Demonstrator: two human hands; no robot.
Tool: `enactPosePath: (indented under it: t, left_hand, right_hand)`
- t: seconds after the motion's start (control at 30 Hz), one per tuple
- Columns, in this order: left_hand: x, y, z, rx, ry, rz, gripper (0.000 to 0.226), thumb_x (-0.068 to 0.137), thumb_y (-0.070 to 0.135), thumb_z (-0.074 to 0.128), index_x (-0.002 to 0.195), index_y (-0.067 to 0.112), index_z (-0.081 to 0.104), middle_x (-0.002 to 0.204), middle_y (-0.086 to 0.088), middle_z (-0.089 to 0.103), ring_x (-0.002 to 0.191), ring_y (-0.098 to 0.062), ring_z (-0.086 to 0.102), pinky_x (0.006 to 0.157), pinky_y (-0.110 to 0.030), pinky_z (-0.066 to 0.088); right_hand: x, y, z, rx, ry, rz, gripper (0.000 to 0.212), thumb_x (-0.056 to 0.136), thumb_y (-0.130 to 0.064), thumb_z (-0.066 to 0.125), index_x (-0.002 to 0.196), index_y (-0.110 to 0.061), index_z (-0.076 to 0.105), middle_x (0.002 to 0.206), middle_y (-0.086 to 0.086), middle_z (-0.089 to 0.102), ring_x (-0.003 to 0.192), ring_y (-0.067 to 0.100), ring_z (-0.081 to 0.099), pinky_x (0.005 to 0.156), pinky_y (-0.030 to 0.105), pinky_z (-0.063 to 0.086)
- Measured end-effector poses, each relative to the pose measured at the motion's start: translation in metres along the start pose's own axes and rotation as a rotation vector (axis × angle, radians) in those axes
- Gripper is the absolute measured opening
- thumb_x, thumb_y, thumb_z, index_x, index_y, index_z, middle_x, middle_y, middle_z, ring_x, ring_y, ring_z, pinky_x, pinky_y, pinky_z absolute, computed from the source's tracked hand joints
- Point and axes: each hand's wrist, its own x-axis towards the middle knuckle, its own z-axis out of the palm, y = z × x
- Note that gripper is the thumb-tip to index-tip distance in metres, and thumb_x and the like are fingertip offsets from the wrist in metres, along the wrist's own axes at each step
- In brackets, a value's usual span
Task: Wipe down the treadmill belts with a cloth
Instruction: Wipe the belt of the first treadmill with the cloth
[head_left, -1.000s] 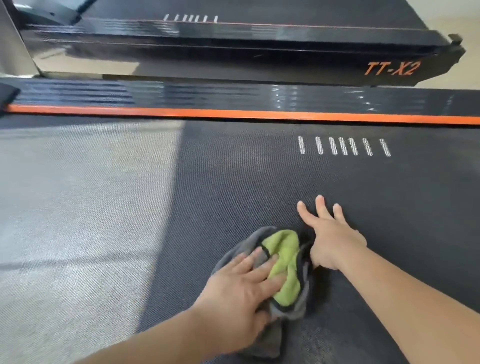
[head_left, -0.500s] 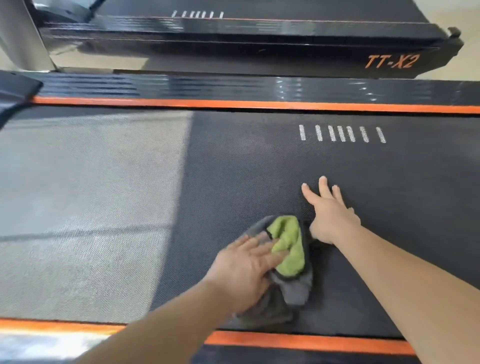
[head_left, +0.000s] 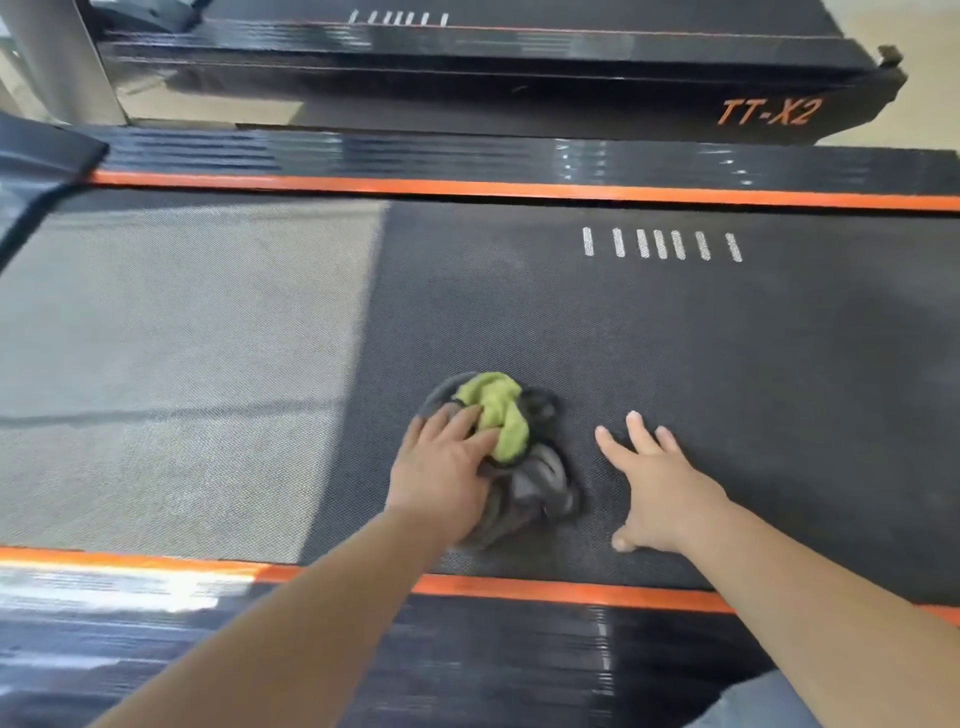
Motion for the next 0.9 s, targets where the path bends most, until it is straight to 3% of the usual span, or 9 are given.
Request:
enactPosePath:
  t: [0.07,0.2,0.27,0.37,0.47,0.67,0.73,0.8,0.9]
  left_hand:
    - [-0.01,0.018,0.01,-0.062,-0.006,-0.147,0.043,0.076,0.041,0.052,0.113,0.032,0.071,0.137,0.0,0.061,0.124,-0.036,0.053,0.106,-0.052,0.044]
    - [-0.047,0.053,0.026,-0.171,-0.068,0.245,0.041,0.074,0.04,0.059,0.113,0.035,0.069,0.129,0.011,0.062,0.12,-0.026,0.055,0.108,-0.046,0.044]
    - [-0.032,0.039,0.015,-0.083,-0.069,0.326,0.049,0.072,0.041,0.049,0.117,0.035,0.068,0.125,0.013,0.062,0.119,-0.023,0.056,0.103,-0.041,0.047]
    - [0.002,0.007,-0.003,0.08,-0.059,0.052,0.051,0.075,0.038,0.05,0.122,0.031,0.067,0.126,0.008,0.059,0.121,-0.029,0.053,0.097,-0.041,0.048]
    - [0.005,0.004,-0.001,0.059,-0.036,-0.206,0.049,0.075,0.043,0.06,0.121,0.028,0.066,0.13,0.008,0.056,0.117,-0.032,0.05,0.096,-0.044,0.047]
    - [-0.034,0.05,0.028,-0.128,-0.112,0.33,0.043,0.074,0.047,0.06,0.114,0.033,0.071,0.129,0.016,0.057,0.115,-0.025,0.051,0.103,-0.042,0.043]
    - [-0.017,0.031,0.02,-0.014,-0.06,0.355,0.045,0.074,0.049,0.056,0.113,0.032,0.071,0.126,0.014,0.059,0.114,-0.025,0.053,0.1,-0.042,0.045]
    - [-0.002,0.008,0.01,0.078,0.034,0.237,0.048,0.071,0.047,0.046,0.106,0.028,0.073,0.119,0.007,0.064,0.107,-0.031,0.057,0.091,-0.044,0.05]
    - [0.003,-0.005,0.008,0.023,0.112,-0.127,0.042,0.073,0.044,0.052,0.101,0.022,0.075,0.118,0.003,0.065,0.103,-0.037,0.057,0.087,-0.046,0.052]
  right_hand:
    - [0.001,0.002,0.002,0.004,0.009,-0.01,0.132,0.075,-0.035,0.087,0.157,-0.052,-0.014,0.164,-0.013,-0.034,0.157,0.022,-0.017,0.102,0.049,0.05]
    - [0.005,0.004,0.005,0.042,0.048,-0.004,0.118,0.085,-0.006,0.068,0.155,-0.056,-0.013,0.165,-0.016,-0.031,0.158,0.02,-0.015,0.106,0.046,0.047]
    - [0.003,0.005,0.005,0.043,0.045,-0.007,0.116,0.086,-0.009,0.068,0.155,-0.056,-0.012,0.165,-0.016,-0.03,0.158,0.019,-0.014,0.105,0.045,0.047]
    - [0.002,0.005,0.003,0.011,0.035,-0.011,0.129,0.076,-0.032,0.085,0.156,-0.054,-0.014,0.164,-0.014,-0.033,0.157,0.021,-0.017,0.1,0.046,0.05]
    - [0.003,0.003,0.003,0.002,0.026,-0.007,0.133,0.075,-0.035,0.088,0.156,-0.053,-0.016,0.164,-0.013,-0.034,0.157,0.022,-0.018,0.102,0.046,0.05]
    - [-0.003,0.0,-0.001,0.038,0.032,0.012,0.117,0.087,0.006,0.059,0.155,-0.055,-0.013,0.165,-0.015,-0.031,0.157,0.018,-0.016,0.103,0.041,0.048]
    - [-0.001,0.001,-0.001,0.025,0.012,0.015,0.123,0.086,-0.015,0.078,0.155,-0.054,-0.015,0.164,-0.015,-0.033,0.157,0.019,-0.018,0.106,0.045,0.047]
    - [0.002,0.001,-0.001,-0.005,-0.002,0.012,0.132,0.078,-0.037,0.088,0.156,-0.053,-0.018,0.163,-0.013,-0.035,0.157,0.021,-0.019,0.105,0.048,0.047]
    - [0.007,0.001,0.003,-0.021,0.004,0.017,0.134,0.078,-0.039,0.088,0.155,-0.052,-0.02,0.163,-0.01,-0.038,0.156,0.024,-0.02,0.105,0.049,0.048]
